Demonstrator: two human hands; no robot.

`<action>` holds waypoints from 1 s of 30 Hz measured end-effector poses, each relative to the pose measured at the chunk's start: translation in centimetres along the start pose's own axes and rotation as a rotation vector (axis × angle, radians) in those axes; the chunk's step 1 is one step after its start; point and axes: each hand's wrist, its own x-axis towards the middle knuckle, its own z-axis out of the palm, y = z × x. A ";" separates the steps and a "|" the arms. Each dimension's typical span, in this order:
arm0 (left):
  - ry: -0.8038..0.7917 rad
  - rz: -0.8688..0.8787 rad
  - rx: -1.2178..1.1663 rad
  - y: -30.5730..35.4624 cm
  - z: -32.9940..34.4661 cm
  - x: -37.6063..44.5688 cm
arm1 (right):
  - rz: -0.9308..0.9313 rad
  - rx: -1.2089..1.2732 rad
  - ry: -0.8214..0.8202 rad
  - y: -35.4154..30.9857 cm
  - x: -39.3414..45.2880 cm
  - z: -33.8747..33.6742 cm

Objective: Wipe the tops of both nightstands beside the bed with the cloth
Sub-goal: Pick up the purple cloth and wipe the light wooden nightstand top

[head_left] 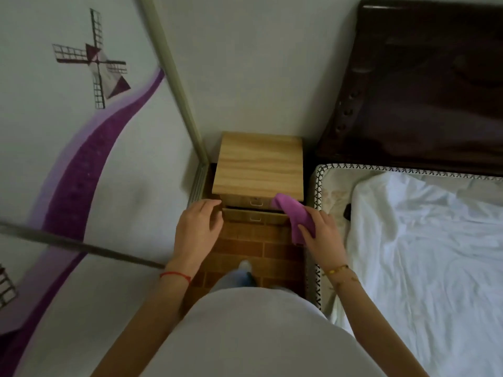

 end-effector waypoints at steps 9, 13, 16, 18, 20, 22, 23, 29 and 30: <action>-0.085 0.095 0.026 -2.3 3.4 14.4 | 0.059 -0.057 -0.026 1.5 14.7 2.9; -0.090 0.099 0.058 -3.7 7.0 19.8 | 0.025 -0.130 -0.064 3.7 21.0 5.3; -0.083 0.099 0.068 -5.2 11.2 23.2 | 0.002 -0.133 -0.089 6.5 25.3 8.9; -0.082 0.104 0.072 -6.6 14.7 25.1 | -0.009 -0.131 -0.101 8.9 27.6 12.0; -0.081 0.126 0.081 -8.4 18.7 26.7 | -0.008 -0.129 -0.101 11.5 29.4 15.5; -0.085 0.143 0.093 -10.5 23.2 27.8 | -0.017 -0.137 -0.086 14.2 31.0 19.3; -0.091 0.143 0.098 -11.6 25.5 28.3 | -0.025 -0.143 -0.078 15.5 31.7 21.3; -0.074 0.165 0.072 -18.8 37.0 29.0 | -0.055 -0.172 -0.088 21.9 33.1 33.0; -0.068 0.177 0.081 -19.7 38.3 28.9 | -0.068 -0.177 -0.072 22.7 32.9 34.6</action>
